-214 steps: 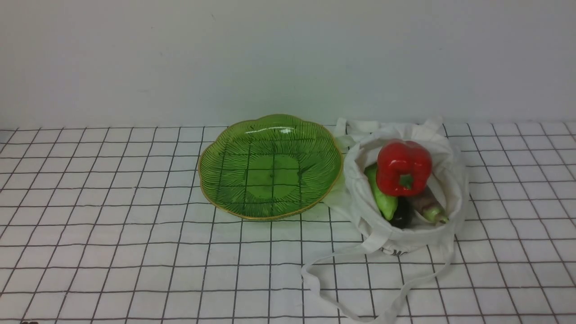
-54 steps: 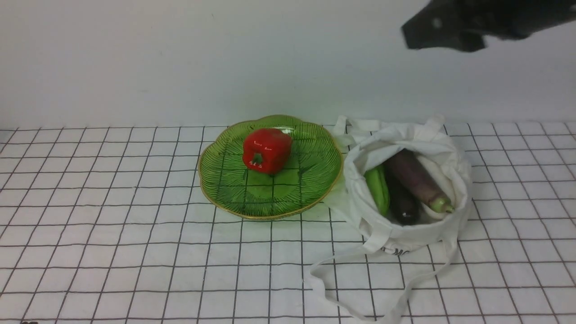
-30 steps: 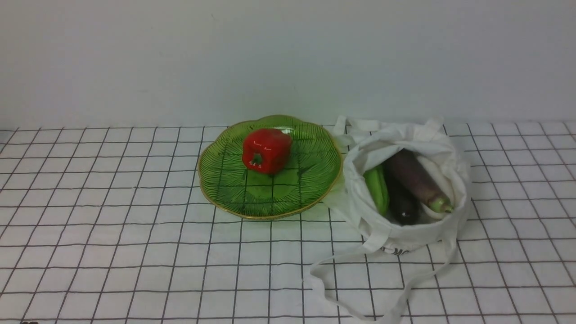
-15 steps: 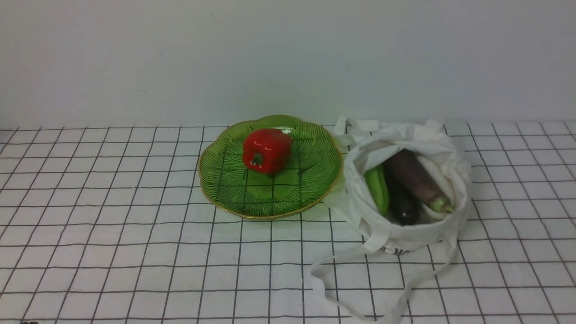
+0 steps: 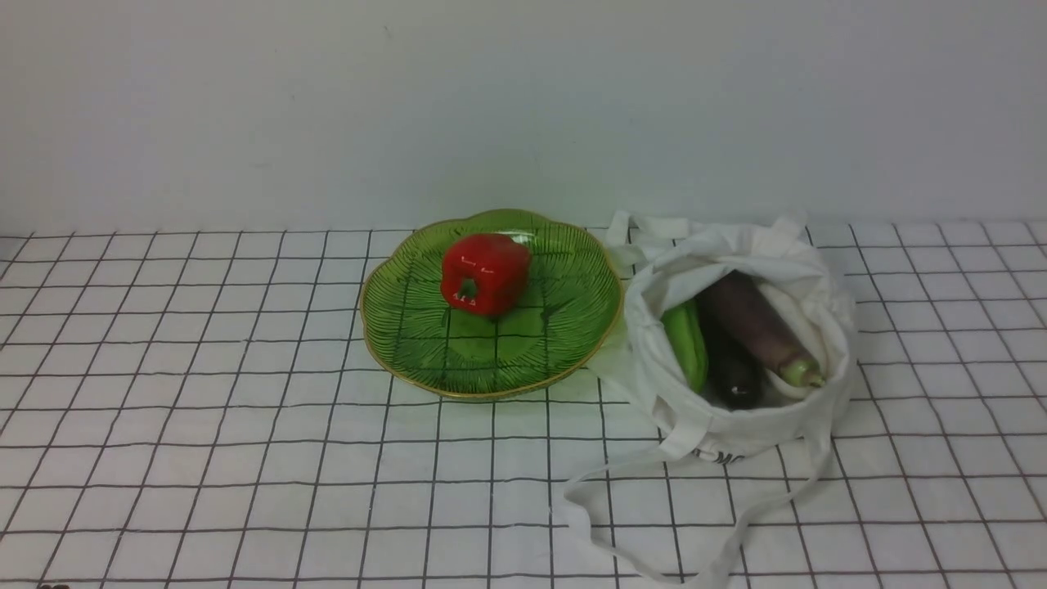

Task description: Take vegetables from bag on white checkered tablecloth place on plate.

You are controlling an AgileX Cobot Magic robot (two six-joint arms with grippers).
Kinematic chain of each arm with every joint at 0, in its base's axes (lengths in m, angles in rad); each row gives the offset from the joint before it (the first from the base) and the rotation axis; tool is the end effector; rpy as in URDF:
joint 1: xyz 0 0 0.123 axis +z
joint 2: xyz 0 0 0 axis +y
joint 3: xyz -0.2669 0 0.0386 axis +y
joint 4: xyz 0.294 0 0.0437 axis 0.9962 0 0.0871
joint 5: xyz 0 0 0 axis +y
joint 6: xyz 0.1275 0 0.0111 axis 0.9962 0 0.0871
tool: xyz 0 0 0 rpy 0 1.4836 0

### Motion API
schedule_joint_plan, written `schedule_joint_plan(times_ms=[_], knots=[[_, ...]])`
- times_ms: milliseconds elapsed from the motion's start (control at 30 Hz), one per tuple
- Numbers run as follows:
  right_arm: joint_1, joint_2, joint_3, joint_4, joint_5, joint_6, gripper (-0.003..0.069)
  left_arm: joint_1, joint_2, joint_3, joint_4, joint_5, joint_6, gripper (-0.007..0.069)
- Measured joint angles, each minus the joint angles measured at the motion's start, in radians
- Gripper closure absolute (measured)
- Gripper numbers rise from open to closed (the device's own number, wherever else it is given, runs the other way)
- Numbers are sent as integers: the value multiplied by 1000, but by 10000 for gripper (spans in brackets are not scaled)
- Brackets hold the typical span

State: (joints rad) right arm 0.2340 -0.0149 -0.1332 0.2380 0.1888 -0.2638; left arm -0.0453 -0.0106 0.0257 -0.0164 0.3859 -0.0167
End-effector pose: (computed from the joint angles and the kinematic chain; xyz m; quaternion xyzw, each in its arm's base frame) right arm 0.1393 0.0390 0.2508 -0.1065 0.6803 0.0890 0.7196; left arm 0.1489 -0.0075 0.1585 0.0072 0.8089 -0.0252 0.5874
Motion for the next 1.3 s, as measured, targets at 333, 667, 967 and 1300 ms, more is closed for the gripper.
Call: schedule_joint_plan(times_ms=[333,667,967,1300], knots=[[-200,0,157,-189,127,170,673,0,0,0,0,0,0,632],[-236,0,161,-193,164,181,673,0,0,0,0,0,0,632],[-236,0,161,-193,165,181,673,0,0,0,0,0,1,632],[-236,0,161,-193,165,181,673,0,0,0,0,0,1,632]])
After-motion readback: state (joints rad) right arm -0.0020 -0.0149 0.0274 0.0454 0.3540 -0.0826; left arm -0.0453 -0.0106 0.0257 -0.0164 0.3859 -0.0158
